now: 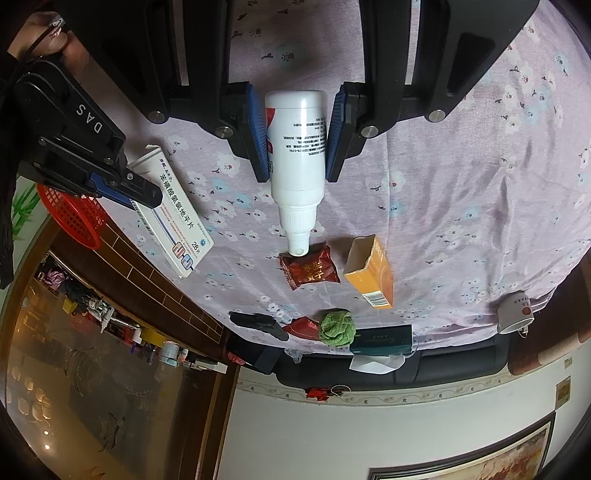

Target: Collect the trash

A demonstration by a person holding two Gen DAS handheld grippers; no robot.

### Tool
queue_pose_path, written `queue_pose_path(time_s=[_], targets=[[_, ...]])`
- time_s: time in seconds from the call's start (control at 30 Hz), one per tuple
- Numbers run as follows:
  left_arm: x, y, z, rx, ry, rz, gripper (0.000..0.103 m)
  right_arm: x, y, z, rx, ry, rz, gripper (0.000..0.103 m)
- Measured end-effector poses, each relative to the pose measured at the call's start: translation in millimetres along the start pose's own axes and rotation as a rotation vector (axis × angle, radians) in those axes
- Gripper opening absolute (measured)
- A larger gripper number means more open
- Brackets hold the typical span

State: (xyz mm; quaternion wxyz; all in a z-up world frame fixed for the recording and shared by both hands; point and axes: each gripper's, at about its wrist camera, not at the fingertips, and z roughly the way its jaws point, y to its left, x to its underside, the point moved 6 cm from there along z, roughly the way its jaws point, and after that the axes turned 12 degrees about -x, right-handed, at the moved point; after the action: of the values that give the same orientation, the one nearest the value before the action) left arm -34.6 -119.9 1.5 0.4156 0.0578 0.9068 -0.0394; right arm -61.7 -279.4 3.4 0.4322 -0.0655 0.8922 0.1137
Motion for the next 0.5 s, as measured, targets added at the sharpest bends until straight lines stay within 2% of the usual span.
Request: queue_pose_path(time_s=[0.5], targets=[[0.3,1.1,-0.5,-0.007,0.000,0.001,0.029,1.5,0.5,0.7,-0.003,0.002,0.000,0.014]])
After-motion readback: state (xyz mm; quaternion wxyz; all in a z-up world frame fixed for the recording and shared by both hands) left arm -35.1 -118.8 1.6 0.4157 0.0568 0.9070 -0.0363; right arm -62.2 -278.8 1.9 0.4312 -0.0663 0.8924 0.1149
